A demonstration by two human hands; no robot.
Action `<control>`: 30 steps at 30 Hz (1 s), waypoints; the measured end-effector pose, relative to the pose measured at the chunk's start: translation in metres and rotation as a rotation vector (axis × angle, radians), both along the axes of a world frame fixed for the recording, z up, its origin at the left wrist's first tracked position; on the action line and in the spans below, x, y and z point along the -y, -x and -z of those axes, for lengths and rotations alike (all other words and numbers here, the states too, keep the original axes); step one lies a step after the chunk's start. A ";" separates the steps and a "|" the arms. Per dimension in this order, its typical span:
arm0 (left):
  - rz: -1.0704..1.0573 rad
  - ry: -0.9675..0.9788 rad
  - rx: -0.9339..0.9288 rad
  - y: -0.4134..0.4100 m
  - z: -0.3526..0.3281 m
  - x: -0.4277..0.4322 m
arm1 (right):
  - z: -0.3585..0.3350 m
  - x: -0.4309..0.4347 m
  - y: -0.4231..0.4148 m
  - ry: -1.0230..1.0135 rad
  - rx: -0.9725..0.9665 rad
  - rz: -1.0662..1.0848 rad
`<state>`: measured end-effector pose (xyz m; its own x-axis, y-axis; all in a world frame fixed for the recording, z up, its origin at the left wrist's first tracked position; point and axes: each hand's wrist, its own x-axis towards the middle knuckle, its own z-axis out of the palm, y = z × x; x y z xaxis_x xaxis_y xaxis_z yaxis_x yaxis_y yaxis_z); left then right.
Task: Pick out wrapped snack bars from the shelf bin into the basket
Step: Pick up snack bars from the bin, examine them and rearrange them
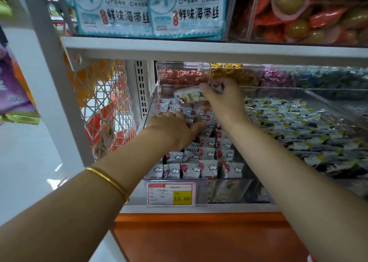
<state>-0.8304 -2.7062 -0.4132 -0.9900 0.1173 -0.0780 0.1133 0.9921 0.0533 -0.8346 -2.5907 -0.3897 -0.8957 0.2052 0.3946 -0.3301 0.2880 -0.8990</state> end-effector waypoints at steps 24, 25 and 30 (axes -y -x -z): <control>-0.059 -0.281 -0.312 -0.065 0.012 0.057 | 0.027 0.058 0.070 -1.020 0.139 -0.287; -0.052 -0.325 -0.307 -0.065 0.013 0.056 | 0.024 0.059 0.072 -0.986 0.133 -0.290; -0.019 -0.411 -0.320 -0.062 0.016 0.058 | 0.017 0.057 0.086 -0.829 -0.024 -0.147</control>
